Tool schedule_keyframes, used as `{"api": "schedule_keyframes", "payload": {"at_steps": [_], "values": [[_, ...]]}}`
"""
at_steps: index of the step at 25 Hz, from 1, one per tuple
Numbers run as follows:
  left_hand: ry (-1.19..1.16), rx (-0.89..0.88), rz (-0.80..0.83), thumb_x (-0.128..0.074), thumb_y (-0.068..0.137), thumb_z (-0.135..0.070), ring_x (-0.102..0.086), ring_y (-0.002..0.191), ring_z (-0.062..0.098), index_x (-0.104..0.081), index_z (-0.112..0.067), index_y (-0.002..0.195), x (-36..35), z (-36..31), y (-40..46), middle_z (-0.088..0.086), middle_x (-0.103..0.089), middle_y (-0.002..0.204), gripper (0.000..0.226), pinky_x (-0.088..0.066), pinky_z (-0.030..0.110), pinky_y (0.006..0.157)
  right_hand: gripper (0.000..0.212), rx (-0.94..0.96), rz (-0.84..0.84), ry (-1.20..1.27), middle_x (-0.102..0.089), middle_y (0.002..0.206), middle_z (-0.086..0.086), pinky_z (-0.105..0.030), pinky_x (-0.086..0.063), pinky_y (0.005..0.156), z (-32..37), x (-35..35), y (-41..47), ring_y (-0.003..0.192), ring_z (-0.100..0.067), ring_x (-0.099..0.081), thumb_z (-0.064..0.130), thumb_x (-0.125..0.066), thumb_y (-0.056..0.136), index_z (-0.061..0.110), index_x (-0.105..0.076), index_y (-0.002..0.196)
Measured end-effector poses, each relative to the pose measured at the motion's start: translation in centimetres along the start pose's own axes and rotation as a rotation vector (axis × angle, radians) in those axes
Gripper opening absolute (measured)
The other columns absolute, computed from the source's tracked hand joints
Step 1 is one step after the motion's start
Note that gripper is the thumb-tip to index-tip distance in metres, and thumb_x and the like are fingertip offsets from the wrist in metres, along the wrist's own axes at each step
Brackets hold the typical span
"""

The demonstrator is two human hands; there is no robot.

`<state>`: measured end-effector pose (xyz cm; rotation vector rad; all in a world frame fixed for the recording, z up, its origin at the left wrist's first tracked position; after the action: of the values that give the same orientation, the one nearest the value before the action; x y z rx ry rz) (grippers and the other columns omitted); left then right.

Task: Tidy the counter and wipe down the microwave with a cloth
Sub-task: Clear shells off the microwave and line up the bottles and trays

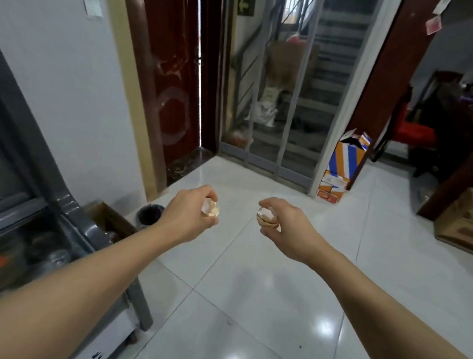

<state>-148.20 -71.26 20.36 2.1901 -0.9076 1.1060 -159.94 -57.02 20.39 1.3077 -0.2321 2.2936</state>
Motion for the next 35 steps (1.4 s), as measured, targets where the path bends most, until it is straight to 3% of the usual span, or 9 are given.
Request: {"api": "schedule_keyframes", "payload": {"at_steps": [10, 24, 28, 35], "values": [[0.053, 0.197, -0.071, -0.074, 0.076, -0.029, -0.058, 0.09, 0.019, -0.054, -0.028, 0.1, -3.7, 2.9, 16.8, -0.002, -0.064, 0.1, 0.031, -0.053, 0.035, 0.078, 0.047, 0.133, 0.127, 0.012, -0.05, 0.134, 0.0, -0.019, -0.036, 0.081, -8.1, 0.9, 18.9, 0.11, -0.019, -0.054, 0.017, -0.063, 0.088, 0.022, -0.046, 0.131], [0.004, 0.279, -0.123, -0.073, 0.077, -0.027, -0.056, 0.082, 0.016, -0.056, -0.024, 0.097, -2.5, 11.3, 42.0, -0.001, -0.064, 0.094, 0.027, -0.039, 0.024, 0.064, 0.048, 0.242, 0.221, -0.059, -0.05, 0.136, 0.0, -0.022, -0.038, 0.088, -11.1, -1.3, 47.5, 0.114, -0.021, -0.052, 0.019, -0.064, 0.087, 0.022, -0.047, 0.131], [0.03, 0.389, -0.194, -0.074, 0.075, -0.025, -0.057, 0.082, 0.019, -0.056, -0.024, 0.095, -1.6, 14.8, 47.7, 0.0, -0.064, 0.092, 0.027, -0.046, 0.029, 0.067, 0.049, 0.339, 0.278, -0.031, -0.049, 0.137, -0.002, -0.028, -0.044, 0.093, -11.1, -2.8, 56.5, 0.115, -0.02, -0.053, 0.02, -0.064, 0.087, 0.021, -0.046, 0.132], [0.027, 0.653, -0.366, -0.073, 0.074, -0.021, -0.059, 0.084, 0.023, -0.059, -0.022, 0.096, -0.4, 20.0, 55.9, 0.003, -0.065, 0.094, 0.026, -0.045, 0.027, 0.068, 0.049, 0.563, 0.435, -0.02, -0.053, 0.129, -0.005, -0.022, -0.037, 0.081, -10.7, -5.8, 71.7, 0.11, -0.022, -0.055, 0.017, -0.066, 0.085, 0.019, -0.048, 0.131]]}}
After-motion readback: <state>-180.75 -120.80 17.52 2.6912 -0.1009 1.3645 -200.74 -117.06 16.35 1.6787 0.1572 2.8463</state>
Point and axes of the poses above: each hand's wrist, its own y-axis towards the middle knuckle, its own x-axis out of the back of the hand, z = x × y, the point moved 10 cm from there along y, towards the middle knuckle
